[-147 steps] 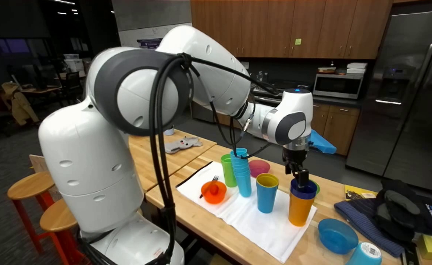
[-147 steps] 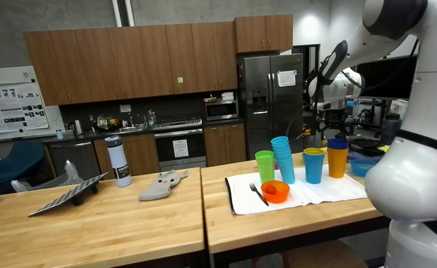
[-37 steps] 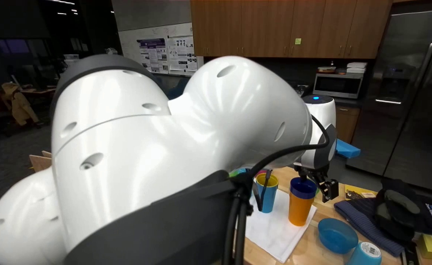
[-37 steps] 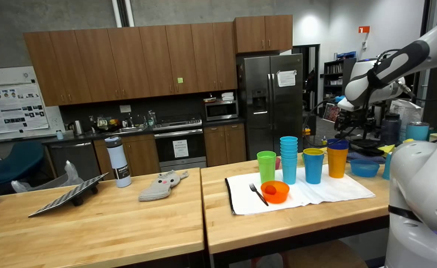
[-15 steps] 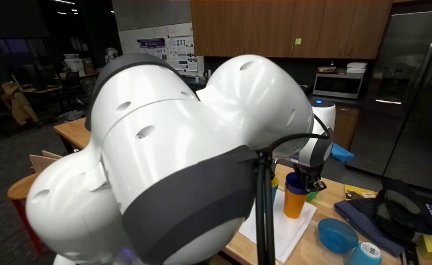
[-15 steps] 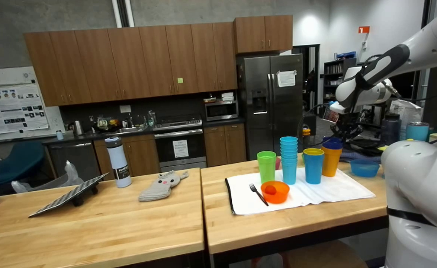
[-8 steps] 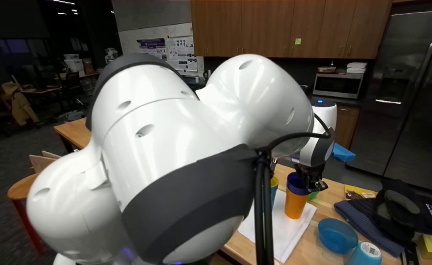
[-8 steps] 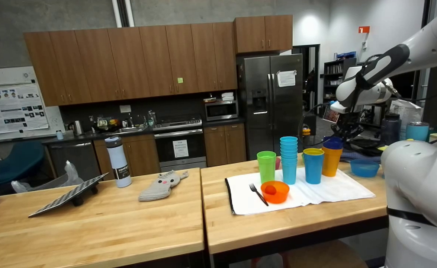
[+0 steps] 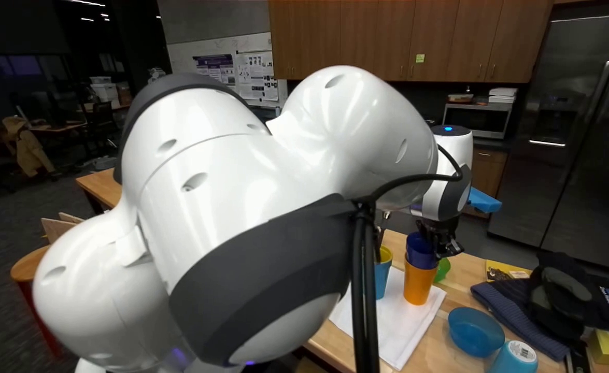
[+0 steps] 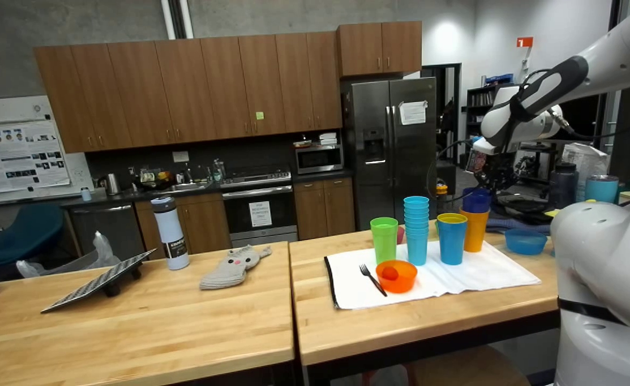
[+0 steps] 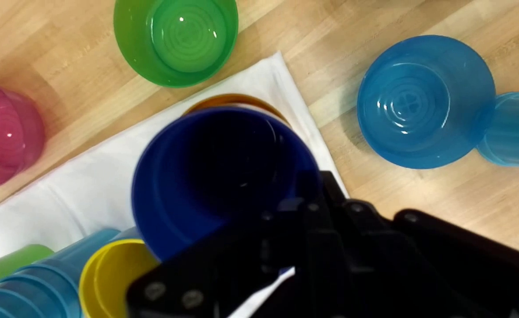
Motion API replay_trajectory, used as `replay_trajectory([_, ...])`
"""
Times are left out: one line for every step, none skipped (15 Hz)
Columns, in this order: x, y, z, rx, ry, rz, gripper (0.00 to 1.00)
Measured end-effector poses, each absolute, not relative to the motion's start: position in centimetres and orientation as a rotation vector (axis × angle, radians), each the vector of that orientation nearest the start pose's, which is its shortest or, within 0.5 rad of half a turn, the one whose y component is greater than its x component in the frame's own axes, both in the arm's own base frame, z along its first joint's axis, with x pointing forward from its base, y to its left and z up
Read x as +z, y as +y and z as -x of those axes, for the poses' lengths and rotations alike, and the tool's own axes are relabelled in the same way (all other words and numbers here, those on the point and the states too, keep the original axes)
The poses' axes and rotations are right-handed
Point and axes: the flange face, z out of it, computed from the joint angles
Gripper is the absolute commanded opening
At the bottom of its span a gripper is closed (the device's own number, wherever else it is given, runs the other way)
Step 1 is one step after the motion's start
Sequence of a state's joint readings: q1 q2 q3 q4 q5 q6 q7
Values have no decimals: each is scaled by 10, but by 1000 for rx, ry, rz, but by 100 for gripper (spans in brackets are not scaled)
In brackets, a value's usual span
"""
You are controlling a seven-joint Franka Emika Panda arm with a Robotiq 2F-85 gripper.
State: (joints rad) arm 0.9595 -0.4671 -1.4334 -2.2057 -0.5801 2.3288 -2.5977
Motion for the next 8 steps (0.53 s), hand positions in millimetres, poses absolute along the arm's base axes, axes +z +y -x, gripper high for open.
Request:
replay_trajectory([424, -283, -460, 7, 2705, -981, 1])
replay_trajectory([432, -282, -460, 10, 2698, -981, 1])
replay_trajectory([441, -280, -460, 6, 2689, -977, 1])
replay_trajectory([452, -277, -460, 12, 2678, -979, 1])
replay_trajectory([463, -275, -459, 6, 2670, -980, 1])
replay_trajectory([474, -271, -458, 25, 2666, -994, 1])
replay_trajectory([487, -269, -455, 23, 2665, -1007, 1])
replay_trajectory([499, -267, -453, 11, 2666, -1027, 1])
